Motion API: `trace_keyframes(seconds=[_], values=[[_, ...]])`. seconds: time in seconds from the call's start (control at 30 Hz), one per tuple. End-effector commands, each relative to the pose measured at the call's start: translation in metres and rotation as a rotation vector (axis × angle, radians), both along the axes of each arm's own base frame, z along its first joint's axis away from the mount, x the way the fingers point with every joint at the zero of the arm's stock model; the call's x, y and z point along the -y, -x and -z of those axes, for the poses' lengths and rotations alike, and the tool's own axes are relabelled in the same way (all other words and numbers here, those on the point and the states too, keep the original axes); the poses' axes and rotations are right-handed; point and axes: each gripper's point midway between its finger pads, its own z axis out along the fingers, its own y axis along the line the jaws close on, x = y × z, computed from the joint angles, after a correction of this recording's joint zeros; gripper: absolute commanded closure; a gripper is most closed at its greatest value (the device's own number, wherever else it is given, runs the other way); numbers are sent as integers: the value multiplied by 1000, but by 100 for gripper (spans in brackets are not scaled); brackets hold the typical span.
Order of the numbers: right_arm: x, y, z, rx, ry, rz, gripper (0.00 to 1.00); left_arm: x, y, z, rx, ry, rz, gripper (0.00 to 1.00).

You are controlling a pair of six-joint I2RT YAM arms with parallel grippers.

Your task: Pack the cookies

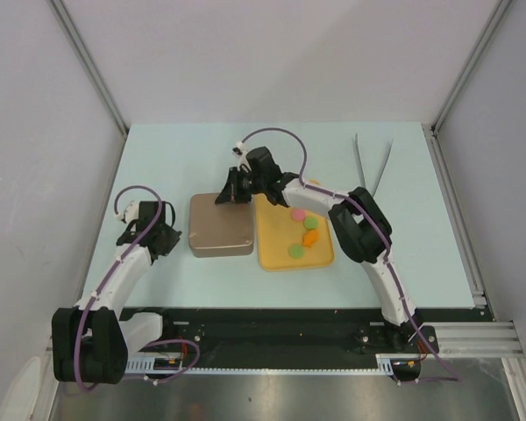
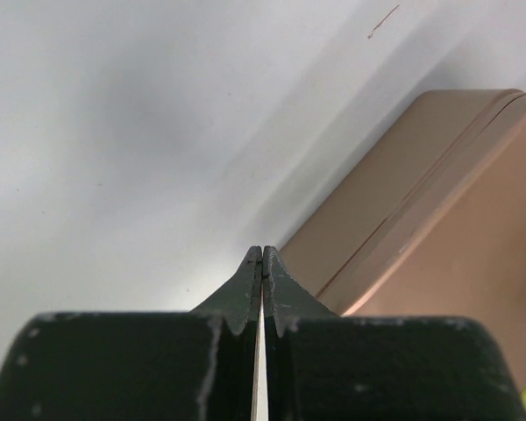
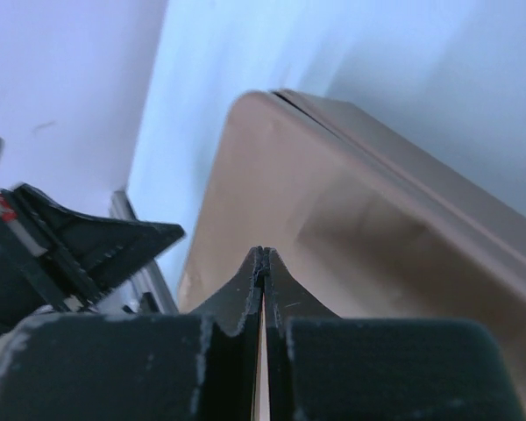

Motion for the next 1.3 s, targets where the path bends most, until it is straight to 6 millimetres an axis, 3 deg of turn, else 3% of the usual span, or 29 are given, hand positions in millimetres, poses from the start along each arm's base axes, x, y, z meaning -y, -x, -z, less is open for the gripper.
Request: trace_keyframes(seconds=[0.0, 0.13, 0.4, 0.63, 0.8, 0.9, 0.93, 1.03, 1.07, 1.13, 1.17, 1.27], values=[[-24, -10, -48, 52, -167, -55, 100, 2, -2, 0, 10, 15, 15, 100], [-28, -12, -34, 9, -172, -65, 100, 3, -3, 0, 14, 19, 18, 99], [-27, -12, 11, -83, -129, -70, 100, 6, -5, 1, 14, 31, 28, 100], [-31, -12, 24, -115, -121, -86, 100, 6, -3, 0, 22, 29, 29, 99], [-24, -13, 16, -88, -139, -64, 100, 6, -4, -1, 27, 28, 30, 100], [-16, -23, -32, -13, -238, -24, 100, 6, -4, -2, 31, 29, 31, 100], [-7, -24, -63, 38, -284, -9, 100, 6, -4, -3, 34, 29, 31, 100], [9, -26, -102, 102, -320, 30, 97, 6, -7, -6, 42, 28, 30, 99], [18, -26, -133, 161, -342, 42, 97, 6, -7, -6, 42, 27, 31, 99], [30, -24, -151, 190, -332, 53, 95, 5, -8, -8, 45, 24, 31, 98], [38, -21, -172, 242, -339, 52, 94, 5, -8, -8, 46, 24, 31, 98], [56, -8, -182, 283, -305, 53, 88, 4, -8, -10, 49, 21, 30, 97]])
